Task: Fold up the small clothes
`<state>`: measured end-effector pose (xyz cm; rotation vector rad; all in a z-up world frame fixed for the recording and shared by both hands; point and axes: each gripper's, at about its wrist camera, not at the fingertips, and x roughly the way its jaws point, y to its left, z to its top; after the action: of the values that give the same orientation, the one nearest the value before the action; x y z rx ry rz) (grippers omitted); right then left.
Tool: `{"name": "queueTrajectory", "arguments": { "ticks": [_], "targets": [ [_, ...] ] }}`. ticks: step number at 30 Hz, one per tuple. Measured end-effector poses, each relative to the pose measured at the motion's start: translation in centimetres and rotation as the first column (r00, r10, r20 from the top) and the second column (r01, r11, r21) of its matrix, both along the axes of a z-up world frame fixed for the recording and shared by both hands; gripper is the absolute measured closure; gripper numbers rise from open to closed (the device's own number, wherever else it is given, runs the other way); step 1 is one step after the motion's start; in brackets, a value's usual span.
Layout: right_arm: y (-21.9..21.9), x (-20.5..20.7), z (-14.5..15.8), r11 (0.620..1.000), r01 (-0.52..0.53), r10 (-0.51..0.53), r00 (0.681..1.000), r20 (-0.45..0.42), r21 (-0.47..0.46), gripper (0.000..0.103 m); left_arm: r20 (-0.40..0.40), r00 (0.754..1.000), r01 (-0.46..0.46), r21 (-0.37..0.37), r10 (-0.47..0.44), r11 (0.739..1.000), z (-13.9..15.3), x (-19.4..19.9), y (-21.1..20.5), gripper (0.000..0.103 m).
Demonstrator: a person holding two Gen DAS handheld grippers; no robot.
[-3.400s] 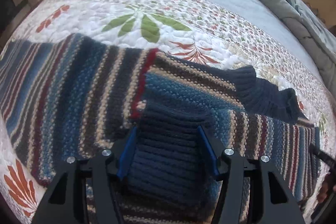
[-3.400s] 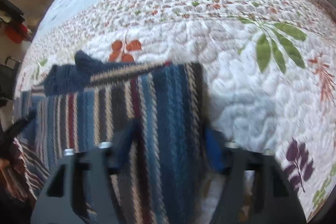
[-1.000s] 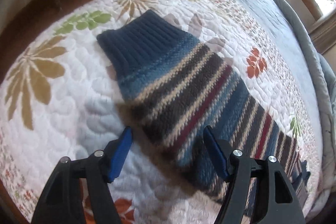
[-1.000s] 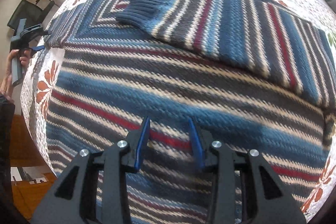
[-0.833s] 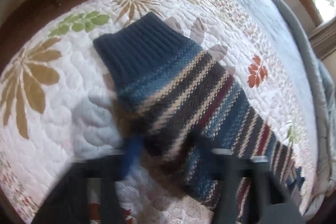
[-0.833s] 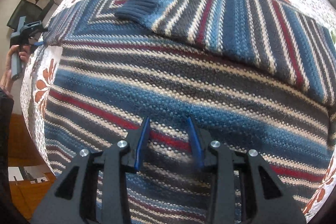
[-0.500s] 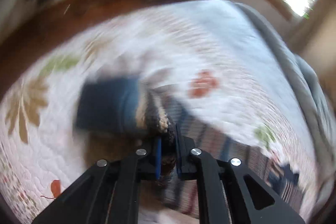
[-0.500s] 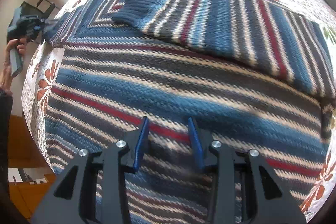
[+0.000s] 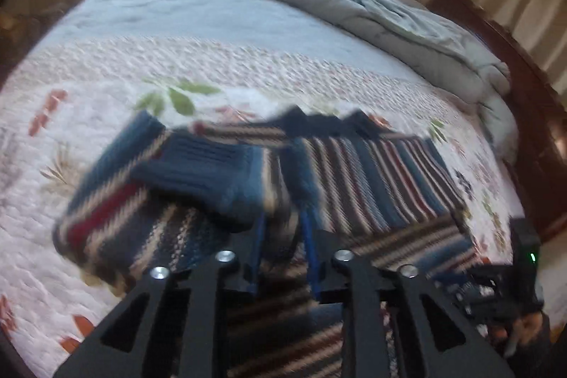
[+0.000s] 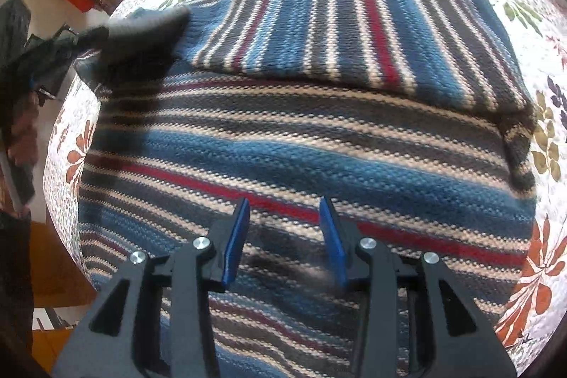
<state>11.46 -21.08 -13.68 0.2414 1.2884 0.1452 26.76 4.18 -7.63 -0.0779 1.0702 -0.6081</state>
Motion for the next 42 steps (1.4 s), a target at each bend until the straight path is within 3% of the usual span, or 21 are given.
{"name": "queueTrajectory", "arguments": {
  "ticks": [1, 4, 6, 8, 10, 11, 15, 20, 23, 26, 30, 31, 33, 34, 35, 39, 42],
  "targets": [
    [-0.1, 0.1, 0.0, 1.0, 0.0, 0.0, 1.0, 0.002, -0.001, 0.059, -0.001, 1.0, 0.009, -0.03, -0.009, 0.999, 0.2, -0.4, 0.5, 0.051],
    [0.1, 0.7, 0.1, 1.0, -0.012, 0.012, 1.0, 0.005, -0.007, 0.058, 0.046, 0.999, 0.002, -0.102, 0.003, 0.995, 2.1, -1.9, 2.6, 0.038],
    [0.7, 1.5, 0.3, 1.0, -0.023, 0.023, 1.0, 0.008, 0.005, 0.058, 0.08, 0.996, -0.039, -0.096, 0.047, 0.995, 3.2, -2.1, 3.9, 0.031],
    [1.8, 2.7, 0.4, 0.998, -0.04, 0.039, 0.999, 0.009, 0.039, 0.058, 0.11, 0.986, -0.118, -0.042, 0.122, 0.992, 3.2, -1.6, 5.2, 0.031],
    [3.5, 4.3, 0.6, 0.994, -0.063, 0.063, 0.998, 0.002, 0.085, 0.058, 0.089, 0.966, -0.244, 0.023, 0.241, 0.969, 2.1, -0.2, 7.8, 0.031],
    [4.9, 5.4, 0.7, 0.991, -0.086, 0.086, 0.996, 0.0, 0.099, 0.058, 0.075, 0.948, -0.314, 0.064, 0.309, 0.947, 1.2, 0.6, 9.2, 0.031],
    [10.2, 8.9, 1.5, 0.986, -0.164, 0.163, 0.986, 0.028, 0.038, 0.058, 0.03, 0.897, -0.44, 0.169, 0.442, 0.882, -1.9, 1.9, 12.2, 0.032],
    [16.6, 13.4, 2.6, 0.966, -0.255, 0.253, 0.966, 0.049, 0.032, 0.058, -0.051, 0.874, -0.473, 0.135, 0.483, 0.871, -3.7, 3.0, 13.9, 0.032],
    [19.5, 16.1, 2.6, 0.957, -0.289, 0.288, 0.957, 0.027, 0.034, 0.059, -0.081, 0.87, -0.461, 0.22, 0.487, 0.86, -3.9, 4.5, 13.6, 0.032],
    [22.1, 19.4, 1.6, 0.953, -0.292, 0.292, 0.956, -0.014, -0.075, 0.059, -0.084, 0.872, -0.448, 0.257, 0.481, 0.856, -4.1, 4.9, 13.7, 0.032],
    [23.7, 21.8, -0.4, 0.946, -0.299, 0.294, 0.954, -0.057, -0.123, 0.056, -0.099, 0.868, -0.452, 0.25, 0.487, 0.856, -4.0, 4.8, 14.2, 0.032],
    [23.9, 21.8, -0.9, 0.945, -0.297, 0.291, 0.955, -0.061, -0.137, 0.059, -0.101, 0.868, -0.451, 0.246, 0.486, 0.858, -4.0, 4.8, 14.3, 0.032],
    [24.0, 22.5, -1.7, 0.942, -0.293, 0.284, 0.956, -0.076, -0.164, 0.074, -0.107, 0.869, -0.448, 0.246, 0.484, 0.859, -4.2, 4.7, 14.3, 0.032],
    [23.6, 22.6, -1.7, 0.944, -0.288, 0.28, 0.957, -0.072, -0.163, 0.086, -0.111, 0.869, -0.447, 0.247, 0.483, 0.86, -4.4, 4.6, 14.3, 0.032],
    [23.0, 22.5, -1.5, 0.946, -0.282, 0.277, 0.96, -0.053, -0.16, 0.09, -0.112, 0.869, -0.445, 0.246, 0.482, 0.861, -4.4, 4.5, 14.2, 0.032],
    [18.9, 20.7, 1.2, 0.962, -0.254, 0.261, 0.964, 0.054, -0.102, 0.092, -0.116, 0.87, -0.447, 0.225, 0.479, 0.866, -4.2, 3.9, 14.0, 0.031],
    [13.1, 17.6, 3.7, 0.981, -0.191, 0.191, 0.973, 0.13, -0.017, 0.091, -0.118, 0.878, -0.44, 0.187, 0.464, 0.878, -3.6, 3.3, 13.5, 0.031]
  ]
}}
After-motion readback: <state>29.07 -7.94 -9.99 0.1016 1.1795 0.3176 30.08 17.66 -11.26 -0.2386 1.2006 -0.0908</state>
